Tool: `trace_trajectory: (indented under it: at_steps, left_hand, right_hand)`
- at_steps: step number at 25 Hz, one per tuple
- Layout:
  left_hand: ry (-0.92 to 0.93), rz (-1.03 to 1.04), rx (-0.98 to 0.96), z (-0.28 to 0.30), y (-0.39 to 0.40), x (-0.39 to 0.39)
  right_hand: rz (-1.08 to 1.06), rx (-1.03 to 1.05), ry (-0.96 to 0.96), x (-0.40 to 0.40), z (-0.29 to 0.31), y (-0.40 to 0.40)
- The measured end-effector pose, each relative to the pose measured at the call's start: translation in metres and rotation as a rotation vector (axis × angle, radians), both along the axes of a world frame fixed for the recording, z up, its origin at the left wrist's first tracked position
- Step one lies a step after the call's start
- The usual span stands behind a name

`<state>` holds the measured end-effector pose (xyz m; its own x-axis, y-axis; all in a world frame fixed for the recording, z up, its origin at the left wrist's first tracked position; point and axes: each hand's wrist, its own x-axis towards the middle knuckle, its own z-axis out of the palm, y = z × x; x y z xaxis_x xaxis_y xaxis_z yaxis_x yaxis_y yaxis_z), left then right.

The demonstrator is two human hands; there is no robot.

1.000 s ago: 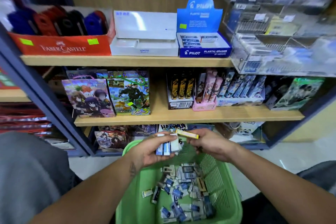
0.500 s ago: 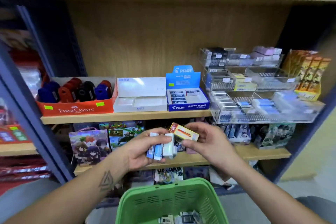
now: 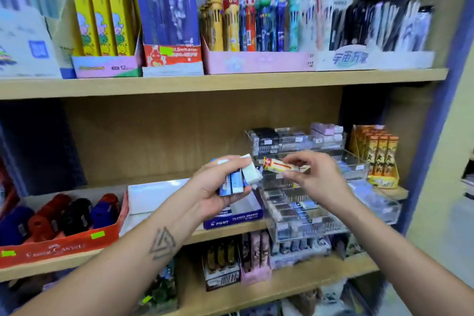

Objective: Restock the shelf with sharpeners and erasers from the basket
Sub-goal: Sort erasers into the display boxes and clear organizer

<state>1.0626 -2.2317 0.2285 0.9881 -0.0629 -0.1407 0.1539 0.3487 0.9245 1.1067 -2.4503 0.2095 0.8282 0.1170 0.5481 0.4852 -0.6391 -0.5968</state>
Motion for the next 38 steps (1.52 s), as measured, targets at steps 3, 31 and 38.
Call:
trace_trajectory:
  at_steps: [3, 31, 38]
  left_hand:
    - [0.024, -0.003, 0.022, 0.014, -0.027, 0.031]
    - [-0.028, 0.103, -0.108, 0.002, -0.065, 0.095]
    - [-0.041, 0.102, -0.100, 0.001, -0.065, 0.095]
  right_hand:
    - [-0.211, -0.229, -0.010, 0.038, 0.017, -0.032]
    - [-0.307, -0.722, -0.011, 0.115, 0.012, -0.026]
    - [-0.283, -0.761, -0.019, 0.116, 0.010, -0.027]
